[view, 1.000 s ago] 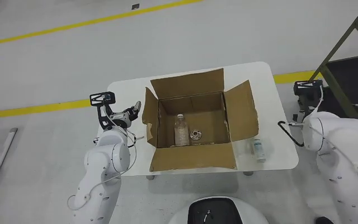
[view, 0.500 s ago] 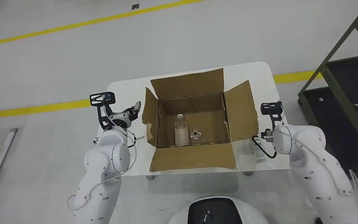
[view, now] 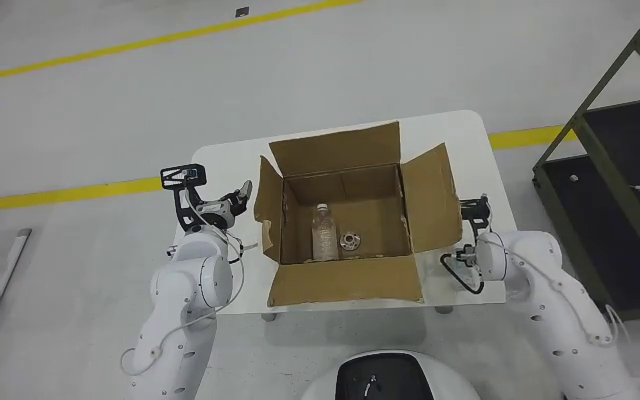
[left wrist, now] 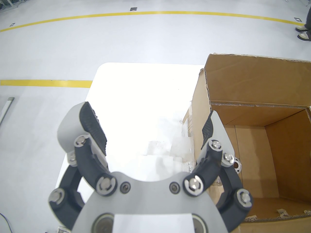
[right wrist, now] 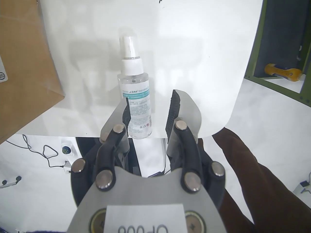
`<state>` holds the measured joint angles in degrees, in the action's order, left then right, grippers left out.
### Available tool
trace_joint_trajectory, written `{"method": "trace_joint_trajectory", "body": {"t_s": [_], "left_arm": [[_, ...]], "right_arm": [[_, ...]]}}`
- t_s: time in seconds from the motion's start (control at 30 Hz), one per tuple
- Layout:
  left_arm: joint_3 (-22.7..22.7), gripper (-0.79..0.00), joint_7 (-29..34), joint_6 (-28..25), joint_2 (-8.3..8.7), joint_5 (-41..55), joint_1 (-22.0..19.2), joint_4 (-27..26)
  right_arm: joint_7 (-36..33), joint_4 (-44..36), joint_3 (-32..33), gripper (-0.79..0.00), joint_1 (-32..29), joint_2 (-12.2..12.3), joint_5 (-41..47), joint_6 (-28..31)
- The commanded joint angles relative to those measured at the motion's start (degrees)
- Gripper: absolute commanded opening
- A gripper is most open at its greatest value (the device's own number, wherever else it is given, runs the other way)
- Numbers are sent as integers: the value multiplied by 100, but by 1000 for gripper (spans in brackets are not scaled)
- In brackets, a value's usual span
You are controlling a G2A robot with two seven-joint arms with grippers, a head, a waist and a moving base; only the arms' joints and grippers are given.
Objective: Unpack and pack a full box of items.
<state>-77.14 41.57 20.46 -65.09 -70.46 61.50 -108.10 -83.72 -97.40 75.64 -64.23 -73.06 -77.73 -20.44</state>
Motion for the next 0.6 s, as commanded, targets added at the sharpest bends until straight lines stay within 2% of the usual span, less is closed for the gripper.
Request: {"method": "trace_joint_trajectory", "body": {"t_s": [0.0, 0.5, 0.57], "left_arm": [[0, 0, 0, 0, 0, 0, 0, 0], [0, 0, 0, 0, 0, 0, 0, 0], [0, 0, 0, 0, 0, 0, 0, 0]], "right_arm": [[2, 67, -24, -413, 0, -7, 15, 25], [149, 631, -223, -446, 183, -83, 148, 114], [158, 675, -239, -474, 206, -92, 164, 119]]}}
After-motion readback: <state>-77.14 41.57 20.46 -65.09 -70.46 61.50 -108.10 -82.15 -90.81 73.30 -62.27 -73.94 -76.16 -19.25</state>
